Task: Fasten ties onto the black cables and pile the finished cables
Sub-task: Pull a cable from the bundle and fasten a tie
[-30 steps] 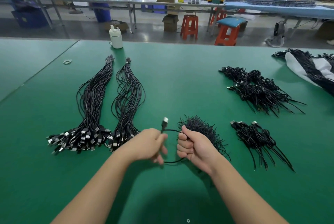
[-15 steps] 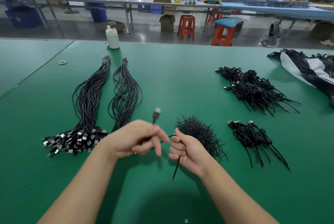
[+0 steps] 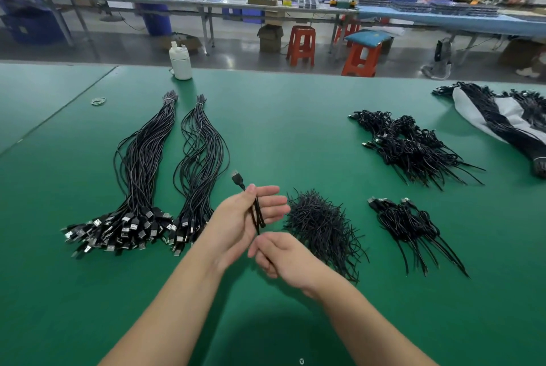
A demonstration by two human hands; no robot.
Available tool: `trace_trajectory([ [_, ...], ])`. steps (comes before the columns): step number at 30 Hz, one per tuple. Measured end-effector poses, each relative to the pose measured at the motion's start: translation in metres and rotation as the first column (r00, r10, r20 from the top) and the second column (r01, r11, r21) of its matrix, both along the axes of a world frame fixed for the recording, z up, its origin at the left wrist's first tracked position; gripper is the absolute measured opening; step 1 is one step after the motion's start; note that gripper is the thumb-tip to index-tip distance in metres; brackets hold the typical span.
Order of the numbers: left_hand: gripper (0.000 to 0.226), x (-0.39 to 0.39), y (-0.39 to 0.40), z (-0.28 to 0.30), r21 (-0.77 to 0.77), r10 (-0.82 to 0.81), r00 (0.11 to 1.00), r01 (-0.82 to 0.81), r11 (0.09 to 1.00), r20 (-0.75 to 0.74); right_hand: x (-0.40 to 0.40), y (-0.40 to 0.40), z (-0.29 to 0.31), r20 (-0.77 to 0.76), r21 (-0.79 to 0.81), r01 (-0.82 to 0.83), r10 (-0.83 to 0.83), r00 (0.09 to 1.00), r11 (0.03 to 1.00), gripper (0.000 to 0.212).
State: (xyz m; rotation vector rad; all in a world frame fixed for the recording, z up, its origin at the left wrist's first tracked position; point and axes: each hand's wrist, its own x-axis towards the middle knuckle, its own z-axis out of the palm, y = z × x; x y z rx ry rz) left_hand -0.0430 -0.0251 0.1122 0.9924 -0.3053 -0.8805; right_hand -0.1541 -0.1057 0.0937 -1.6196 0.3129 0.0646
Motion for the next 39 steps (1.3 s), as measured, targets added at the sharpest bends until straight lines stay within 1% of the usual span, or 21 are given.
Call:
trace_trajectory([
  [2, 0.04, 0.0, 0.001, 0.004, 0.005, -0.013, 0.999, 0.013, 1.0, 0.03, 0.001, -0.001, 0.003, 0.009, -0.14, 0.013, -0.012, 1.0, 0.99, 0.034],
  [7, 0.036, 0.0, 0.003, 0.003, 0.093, 0.004, 0.992, -0.015, 0.996, 0.123, 0.0, -0.011, 0.009, 0.007, -0.376, -0.013, 0.017, 1.0, 0.927, 0.032],
  [9, 0.035, -0.001, 0.003, 0.0, 0.117, 0.013, 0.99, -0.03, 0.993, 0.143, -0.001, -0.012, 0.008, 0.012, -0.451, 0.006, -0.001, 1.0, 0.893, 0.024],
  [10, 0.034, -0.001, 0.002, -0.001, 0.118, 0.015, 0.988, -0.034, 0.992, 0.154, -0.001, -0.012, 0.007, 0.027, -0.427, 0.02, -0.009, 1.0, 0.904, 0.016],
  [11, 0.032, -0.002, 0.002, -0.001, 0.114, 0.011, 0.986, -0.03, 0.993, 0.164, -0.001, -0.011, 0.007, 0.059, -0.334, 0.036, -0.017, 0.998, 0.942, 0.01],
  [13, 0.03, -0.005, 0.002, 0.0, 0.085, -0.02, 0.986, 0.006, 0.996, 0.168, 0.001, -0.01, 0.008, 0.117, -0.051, 0.1, -0.093, 0.989, 0.994, 0.035],
  [14, 0.031, -0.007, 0.002, 0.001, 0.072, -0.044, 0.984, 0.032, 0.997, 0.171, 0.001, -0.011, 0.009, 0.122, 0.029, 0.135, -0.137, 0.983, 0.99, 0.047],
  [15, 0.031, -0.009, 0.002, 0.001, 0.069, -0.07, 0.982, 0.058, 0.996, 0.178, 0.002, -0.012, 0.01, 0.134, 0.046, 0.167, -0.172, 0.976, 0.985, 0.049],
  [17, 0.03, -0.012, 0.003, 0.003, 0.065, -0.131, 0.975, 0.121, 0.99, 0.18, 0.002, -0.013, 0.011, 0.161, 0.023, 0.209, -0.21, 0.965, 0.978, 0.038],
  [19, 0.03, -0.012, 0.006, 0.007, 0.044, -0.223, 0.965, 0.219, 0.975, 0.136, 0.0, -0.014, 0.01, 0.175, 0.037, 0.247, -0.249, 0.952, 0.968, 0.029],
  [21, 0.034, -0.01, 0.01, 0.012, 0.087, -0.351, 0.929, 0.342, 0.936, 0.121, -0.005, -0.014, 0.004, 0.18, 0.056, 0.232, -0.239, 0.954, 0.971, 0.03],
  [23, 0.039, -0.009, 0.013, 0.012, 0.155, -0.456, 0.878, 0.435, 0.887, 0.144, -0.011, -0.011, -0.003, 0.196, 0.114, 0.193, -0.213, 0.957, 0.975, 0.037],
  [26, 0.038, -0.012, 0.016, 0.007, 0.21, -0.522, 0.838, 0.488, 0.847, 0.158, -0.019, -0.007, -0.013, 0.197, 0.15, 0.194, -0.221, 0.955, 0.969, 0.042],
  [28, 0.037, -0.015, 0.018, 0.007, 0.222, -0.507, 0.853, 0.475, 0.852, 0.122, -0.021, -0.007, -0.017, 0.21, 0.14, 0.184, -0.211, 0.955, 0.973, 0.04],
  [31, 0.041, -0.026, 0.015, 0.012, 0.288, -0.382, 0.918, 0.341, 0.895, 0.101, -0.02, -0.007, -0.02, 0.213, 0.123, 0.193, -0.215, 0.953, 0.974, 0.037],
  [32, 0.042, -0.031, 0.013, 0.013, 0.345, -0.326, 0.932, 0.257, 0.903, 0.158, -0.019, -0.006, -0.019, 0.212, 0.119, 0.209, -0.231, 0.95, 0.971, 0.034],
  [33, 0.044, -0.037, 0.01, 0.013, 0.42, -0.276, 0.923, 0.146, 0.896, 0.268, -0.017, -0.006, -0.017, 0.213, 0.123, 0.22, -0.242, 0.947, 0.968, 0.033],
  [34, 0.046, -0.042, 0.007, 0.012, 0.49, -0.242, 0.881, 0.013, 0.871, 0.407, -0.016, -0.005, -0.014, 0.222, 0.125, 0.223, -0.246, 0.944, 0.967, 0.033],
  [36, 0.047, -0.049, 0.004, 0.01, 0.556, -0.217, 0.737, -0.25, 0.793, 0.64, -0.014, -0.007, -0.009, 0.263, 0.053, 0.215, -0.222, 0.939, 0.975, 0.029],
  [37, 0.046, -0.052, 0.004, 0.009, 0.554, -0.198, 0.686, -0.346, 0.757, 0.7, -0.014, -0.009, -0.007, 0.281, -0.012, 0.215, -0.203, 0.938, 0.977, 0.023],
  [39, 0.045, -0.056, 0.004, 0.005, 0.524, -0.145, 0.639, -0.456, 0.719, 0.755, -0.013, -0.014, -0.004, 0.292, -0.099, 0.201, -0.165, 0.942, 0.975, 0.014],
])
